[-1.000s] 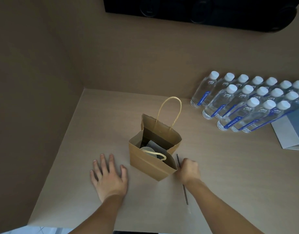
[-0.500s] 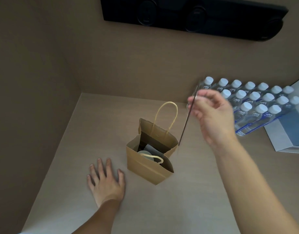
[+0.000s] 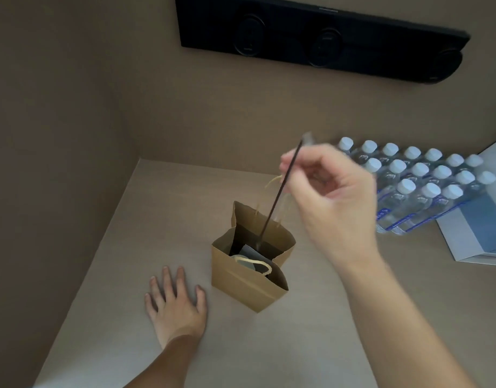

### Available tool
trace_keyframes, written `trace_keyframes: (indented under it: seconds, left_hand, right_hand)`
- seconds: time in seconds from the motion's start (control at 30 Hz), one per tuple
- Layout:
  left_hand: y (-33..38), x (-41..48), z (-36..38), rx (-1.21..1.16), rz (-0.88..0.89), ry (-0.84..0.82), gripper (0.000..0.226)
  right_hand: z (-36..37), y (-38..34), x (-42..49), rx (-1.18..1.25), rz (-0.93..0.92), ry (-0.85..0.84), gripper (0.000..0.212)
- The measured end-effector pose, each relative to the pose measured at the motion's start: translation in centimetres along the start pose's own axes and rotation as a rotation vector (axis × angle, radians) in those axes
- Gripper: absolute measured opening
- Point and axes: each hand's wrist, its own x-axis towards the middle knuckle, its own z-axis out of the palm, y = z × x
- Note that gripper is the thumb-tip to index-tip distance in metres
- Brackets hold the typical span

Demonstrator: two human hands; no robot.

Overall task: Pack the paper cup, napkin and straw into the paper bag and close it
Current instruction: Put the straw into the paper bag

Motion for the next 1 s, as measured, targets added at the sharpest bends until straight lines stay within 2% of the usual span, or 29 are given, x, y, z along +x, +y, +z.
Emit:
trace_keyframes:
  seconds: [0.2,0.47,0.67,1.0]
  left_hand:
    - [-0.1,0.0,0.1,-0.012,0.002,0.004,0.070]
    - [-0.1,0.0,0.0,-0.015,0.006,0.001,0.070]
    - [-0.2,0.0,0.0,-0.018,0.009,0.001,0.070]
    - [-0.1,0.0,0.0,-0.021,0.018,0.002,0.069]
  right_hand:
    - [0.4,2.5,-2.2,-0.245,0.047,-0.103,0.017]
    - [-0.7,3.1,-3.3,-0.474,0.249,-0.298,0.015]
    - [-0.7,3.9,-3.7,-0.625,0.316,-0.462,0.020]
    - [-0.7,3.8,-3.3,-0.867,0.372,-0.615,0.031]
